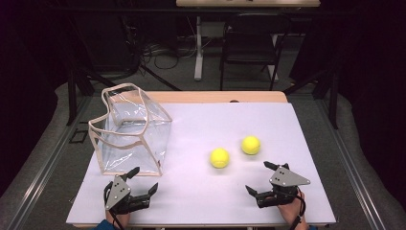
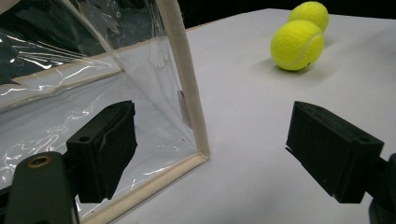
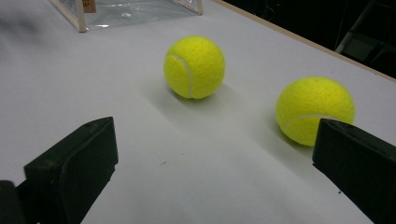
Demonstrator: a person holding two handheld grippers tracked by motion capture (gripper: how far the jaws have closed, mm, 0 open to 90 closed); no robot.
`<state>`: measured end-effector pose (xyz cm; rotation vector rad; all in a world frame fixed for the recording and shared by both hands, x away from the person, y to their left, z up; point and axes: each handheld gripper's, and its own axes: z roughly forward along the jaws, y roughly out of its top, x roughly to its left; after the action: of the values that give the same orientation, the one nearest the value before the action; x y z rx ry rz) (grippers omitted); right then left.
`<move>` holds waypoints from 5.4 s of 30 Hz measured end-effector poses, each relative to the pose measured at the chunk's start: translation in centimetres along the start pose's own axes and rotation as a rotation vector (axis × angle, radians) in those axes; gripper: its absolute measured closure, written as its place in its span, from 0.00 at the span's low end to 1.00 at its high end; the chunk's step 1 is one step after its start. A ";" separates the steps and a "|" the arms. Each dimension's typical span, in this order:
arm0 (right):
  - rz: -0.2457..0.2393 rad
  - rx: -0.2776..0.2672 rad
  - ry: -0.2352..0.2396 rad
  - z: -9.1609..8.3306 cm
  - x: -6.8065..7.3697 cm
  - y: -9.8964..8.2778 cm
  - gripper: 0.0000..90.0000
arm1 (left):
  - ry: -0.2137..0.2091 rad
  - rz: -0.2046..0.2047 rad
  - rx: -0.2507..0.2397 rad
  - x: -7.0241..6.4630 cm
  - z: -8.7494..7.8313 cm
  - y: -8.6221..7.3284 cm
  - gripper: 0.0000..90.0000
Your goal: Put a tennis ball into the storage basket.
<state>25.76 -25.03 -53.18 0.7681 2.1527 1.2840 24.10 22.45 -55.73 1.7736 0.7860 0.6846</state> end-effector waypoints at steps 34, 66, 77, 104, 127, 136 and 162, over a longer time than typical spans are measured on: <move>0.043 0.131 0.113 2.9 -0.1 3.6 0.00 | -0.001 -0.002 -0.001 -0.1 -0.1 0.1 0.18; -0.014 0.220 0.190 7.0 0.3 7.0 0.00 | -0.003 -0.009 -0.002 -0.1 -0.1 0.1 0.18; -0.031 0.244 0.190 8.6 0.0 8.4 0.00 | -0.001 -0.010 -0.005 0.0 -0.1 0.0 0.18; -0.032 0.368 0.215 11.9 -0.8 9.2 0.00 | -0.011 -0.008 -0.005 0.1 -0.2 0.0 0.18; -0.013 0.530 0.251 15.4 -1.2 8.2 0.00 | -0.006 -0.015 -0.010 0.2 -0.2 0.0 0.18; -0.002 0.567 0.252 16.5 -1.4 8.0 0.06 | -0.006 -0.014 -0.011 0.1 -0.2 0.0 0.18; -0.057 0.587 0.227 16.0 0.3 9.0 0.28 | -0.002 -0.021 -0.018 0.1 -0.2 -0.1 0.18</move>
<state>38.22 -11.61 -51.89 0.7987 2.7622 0.7306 23.98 22.70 -55.74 1.7475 0.7938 0.6736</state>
